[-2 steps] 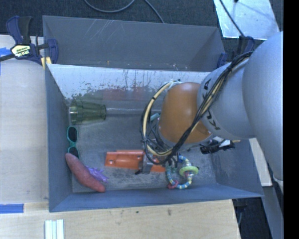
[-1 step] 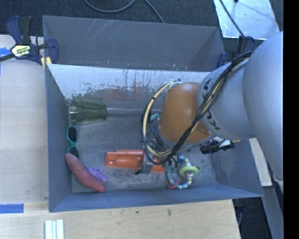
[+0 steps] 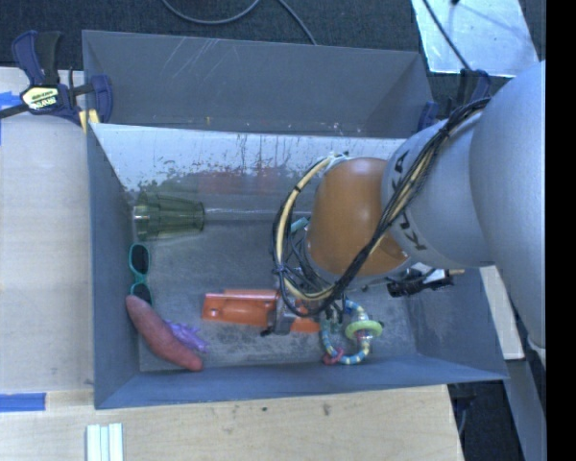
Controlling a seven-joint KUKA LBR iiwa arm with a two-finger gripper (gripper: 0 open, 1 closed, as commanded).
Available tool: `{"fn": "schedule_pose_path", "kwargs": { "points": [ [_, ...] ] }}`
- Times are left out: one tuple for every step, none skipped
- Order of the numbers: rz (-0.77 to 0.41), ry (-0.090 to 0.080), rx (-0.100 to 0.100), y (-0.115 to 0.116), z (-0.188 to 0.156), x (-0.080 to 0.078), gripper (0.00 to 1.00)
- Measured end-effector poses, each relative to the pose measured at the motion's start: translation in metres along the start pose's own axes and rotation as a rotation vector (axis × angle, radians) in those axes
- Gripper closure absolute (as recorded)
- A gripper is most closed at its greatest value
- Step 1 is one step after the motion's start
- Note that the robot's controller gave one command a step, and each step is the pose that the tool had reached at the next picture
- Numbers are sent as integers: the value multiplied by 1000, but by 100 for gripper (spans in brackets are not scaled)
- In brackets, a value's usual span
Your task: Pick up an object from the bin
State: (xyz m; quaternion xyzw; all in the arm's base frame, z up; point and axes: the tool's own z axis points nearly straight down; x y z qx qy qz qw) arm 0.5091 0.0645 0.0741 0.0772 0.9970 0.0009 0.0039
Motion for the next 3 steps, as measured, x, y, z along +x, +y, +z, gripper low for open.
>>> {"fn": "schedule_pose_path", "kwargs": {
  "points": [
    [0, 7, 2, -1, -16, 2, 100],
    [0, 2, 0, -1, -37, 0, 100],
    [0, -2, 0, 0, -52, -1, 100]
  ]
}}
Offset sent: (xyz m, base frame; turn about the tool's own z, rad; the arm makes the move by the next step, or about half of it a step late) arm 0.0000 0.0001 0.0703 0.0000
